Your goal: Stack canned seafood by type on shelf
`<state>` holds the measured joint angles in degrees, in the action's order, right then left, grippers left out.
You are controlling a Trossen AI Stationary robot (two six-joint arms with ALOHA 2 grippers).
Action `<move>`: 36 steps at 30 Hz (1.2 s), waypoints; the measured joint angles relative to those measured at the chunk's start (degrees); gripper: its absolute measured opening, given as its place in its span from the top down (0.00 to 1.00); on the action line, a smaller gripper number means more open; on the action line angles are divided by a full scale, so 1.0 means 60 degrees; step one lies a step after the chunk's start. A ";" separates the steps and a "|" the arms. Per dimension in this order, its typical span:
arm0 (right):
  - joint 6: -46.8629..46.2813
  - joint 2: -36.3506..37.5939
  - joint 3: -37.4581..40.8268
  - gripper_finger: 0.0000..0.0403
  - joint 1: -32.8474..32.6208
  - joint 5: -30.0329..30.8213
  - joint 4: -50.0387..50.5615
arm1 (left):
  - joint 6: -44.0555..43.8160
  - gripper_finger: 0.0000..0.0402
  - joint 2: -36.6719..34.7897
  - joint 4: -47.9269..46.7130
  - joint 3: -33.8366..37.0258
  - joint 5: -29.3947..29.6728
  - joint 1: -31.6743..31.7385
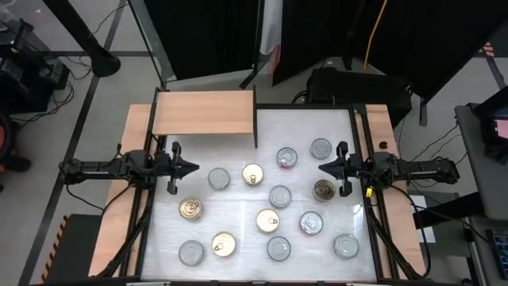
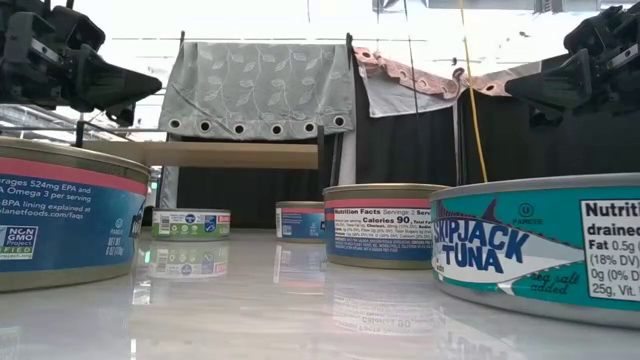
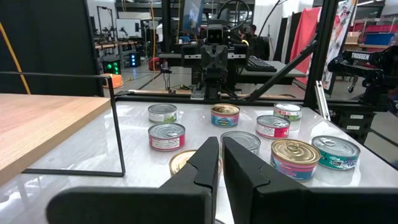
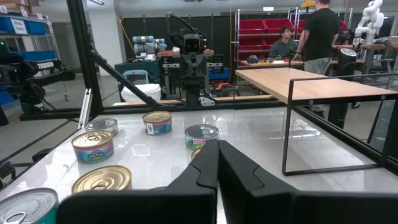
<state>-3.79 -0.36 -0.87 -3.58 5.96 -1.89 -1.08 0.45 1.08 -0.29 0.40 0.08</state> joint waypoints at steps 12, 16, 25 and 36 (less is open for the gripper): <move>-0.0001 0.0001 -0.0001 1.00 -0.0003 0.0000 0.0000 | 0.0000 0.93 0.0003 -0.0003 -0.0001 0.0003 0.0003; 0.0000 0.0000 -0.0003 1.00 -0.0002 0.0000 0.0000 | 0.0000 0.93 0.0001 -0.0001 0.0002 0.0000 -0.0001; 0.0000 0.0003 0.0000 1.00 -0.0003 0.0000 0.0000 | 0.0000 0.93 0.0001 0.0000 0.0002 0.0002 0.0001; -0.0003 -0.0001 0.0001 1.00 -0.0003 0.0000 0.0000 | 0.0248 0.93 -0.0001 0.0316 -0.0001 0.0007 -0.0001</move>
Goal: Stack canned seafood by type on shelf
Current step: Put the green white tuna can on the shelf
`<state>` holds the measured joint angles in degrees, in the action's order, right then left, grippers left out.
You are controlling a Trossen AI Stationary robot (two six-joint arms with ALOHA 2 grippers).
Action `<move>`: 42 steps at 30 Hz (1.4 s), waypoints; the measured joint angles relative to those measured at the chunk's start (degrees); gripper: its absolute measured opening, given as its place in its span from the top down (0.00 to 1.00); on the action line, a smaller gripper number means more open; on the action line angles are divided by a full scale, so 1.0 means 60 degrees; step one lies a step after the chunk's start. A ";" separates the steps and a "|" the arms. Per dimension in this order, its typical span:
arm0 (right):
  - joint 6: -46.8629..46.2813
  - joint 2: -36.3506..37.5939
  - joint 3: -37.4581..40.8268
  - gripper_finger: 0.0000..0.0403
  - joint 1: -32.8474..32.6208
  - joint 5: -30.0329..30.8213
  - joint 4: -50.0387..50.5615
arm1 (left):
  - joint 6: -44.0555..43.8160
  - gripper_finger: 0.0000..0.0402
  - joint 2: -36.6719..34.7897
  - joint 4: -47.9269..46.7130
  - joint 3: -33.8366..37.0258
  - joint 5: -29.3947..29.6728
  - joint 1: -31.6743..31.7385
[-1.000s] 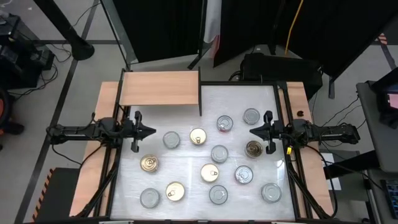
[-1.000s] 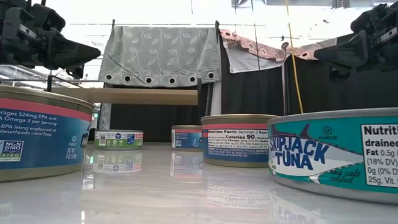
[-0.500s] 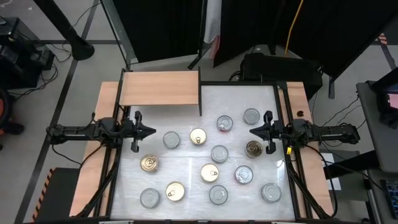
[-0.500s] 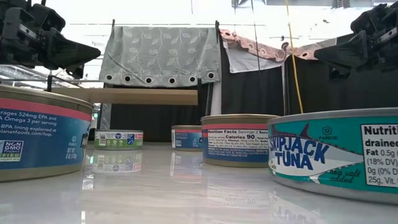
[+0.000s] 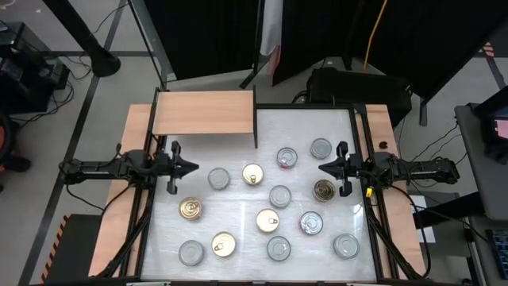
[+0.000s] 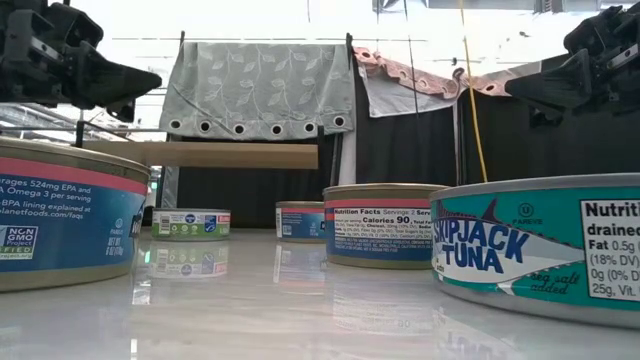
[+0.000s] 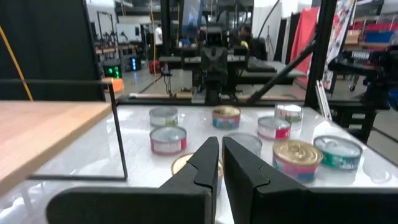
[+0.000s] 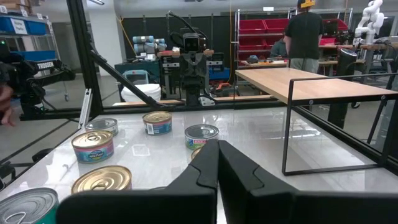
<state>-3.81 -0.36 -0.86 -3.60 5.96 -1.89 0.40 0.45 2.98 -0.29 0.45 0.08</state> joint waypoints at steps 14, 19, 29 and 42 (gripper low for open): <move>0.0003 0.0000 -0.0003 1.00 0.0003 0.0000 -0.0001 | 0.1022 0.93 0.0000 0.2236 -0.0109 0.1785 0.0004; 0.0003 0.0000 0.0000 1.00 0.0000 0.0000 -0.0001 | 0.1183 0.93 0.0539 0.0700 -0.2264 0.2473 0.0004; 0.0004 0.0000 -0.0004 1.00 0.0000 0.0000 -0.0001 | 0.1497 0.93 0.5253 -0.3590 -1.0683 0.2805 0.0004; 0.0000 -0.0004 -0.0002 1.00 0.0002 0.0000 -0.0001 | 0.0246 0.93 1.0989 -0.7133 -1.8582 0.1230 -0.0171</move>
<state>-3.81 -0.38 -0.87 -3.59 5.96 -1.89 1.88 66.39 -39.82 -111.79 7.83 -0.95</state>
